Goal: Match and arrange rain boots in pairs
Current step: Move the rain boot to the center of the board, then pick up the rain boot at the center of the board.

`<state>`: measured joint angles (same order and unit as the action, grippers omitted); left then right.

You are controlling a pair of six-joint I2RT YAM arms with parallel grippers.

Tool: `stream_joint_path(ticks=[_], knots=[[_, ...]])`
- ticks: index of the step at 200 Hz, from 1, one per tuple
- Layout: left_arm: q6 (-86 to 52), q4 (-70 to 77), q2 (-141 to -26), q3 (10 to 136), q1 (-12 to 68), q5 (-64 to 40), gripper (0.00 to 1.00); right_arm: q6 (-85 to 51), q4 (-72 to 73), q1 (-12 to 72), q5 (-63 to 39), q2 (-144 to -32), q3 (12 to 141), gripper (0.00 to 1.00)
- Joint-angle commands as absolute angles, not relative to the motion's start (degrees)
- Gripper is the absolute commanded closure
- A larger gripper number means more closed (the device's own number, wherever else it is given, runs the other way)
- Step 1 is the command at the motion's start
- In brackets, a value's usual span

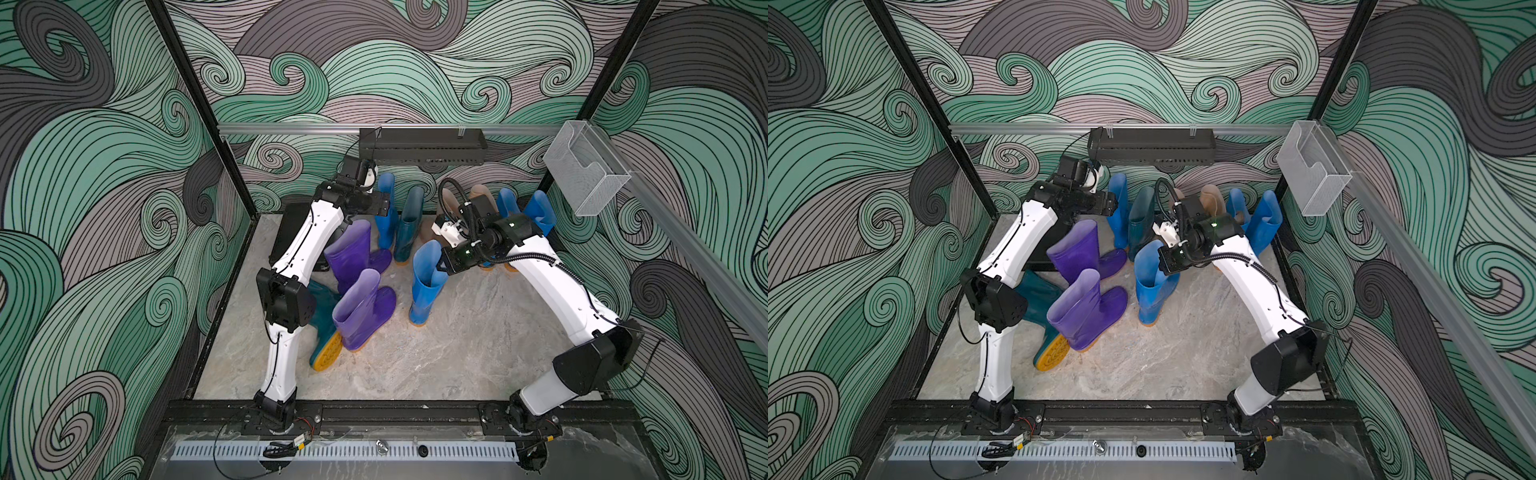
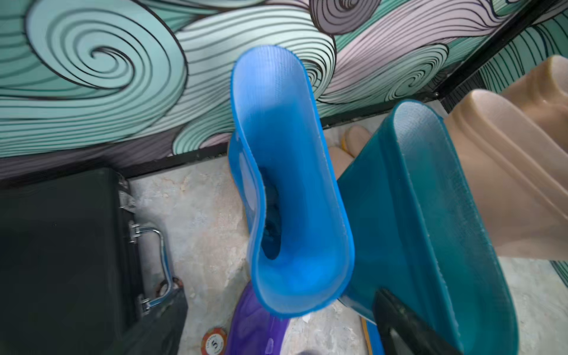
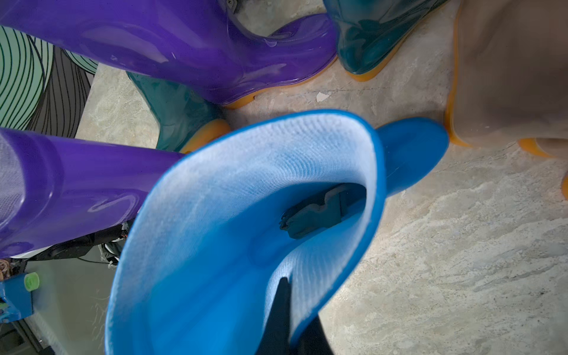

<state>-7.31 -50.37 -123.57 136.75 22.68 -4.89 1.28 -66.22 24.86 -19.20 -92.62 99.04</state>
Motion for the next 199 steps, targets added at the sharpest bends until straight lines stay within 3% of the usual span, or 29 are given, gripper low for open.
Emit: stream_joint_path(ticks=[1, 29, 45, 74, 93, 153, 199], knots=[[-8.59, -50.45, -125.61, 140.31, 22.18, -7.48, 0.04, 6.63, -67.48, 24.61, -21.59, -92.93, 101.42, 1.0], [-9.31, -51.58, -130.25, 144.74, 22.22, -7.6, 0.05, 6.77, -67.36, 24.54, -21.55, -93.71, 101.67, 0.86], [-9.57, -51.16, -132.11, 145.37, 22.24, -6.83, 0.12, 6.42, -67.36, 24.53, -20.98, -93.72, 102.25, 0.65], [-10.93, -50.11, -133.23, 146.86, 22.24, -7.73, 0.68, 5.89, -66.77, 24.52, -18.19, -92.5, 103.87, 0.44], [-11.41, -47.36, -131.41, 146.82, 22.24, -9.03, 1.0, 5.24, -63.92, 24.52, -16.09, -90.2, 103.29, 0.36], [-13.12, -40.75, -120.09, 146.54, 22.24, -8.69, 1.0, 2.0, -44.7, 24.62, -15.12, -77.95, 91.66, 0.15], [-15.56, -40.18, -111.87, 146.07, 22.24, -10.08, 1.0, 3.93, -29.09, 29.31, -13.26, -72.03, 84.25, 0.09]])
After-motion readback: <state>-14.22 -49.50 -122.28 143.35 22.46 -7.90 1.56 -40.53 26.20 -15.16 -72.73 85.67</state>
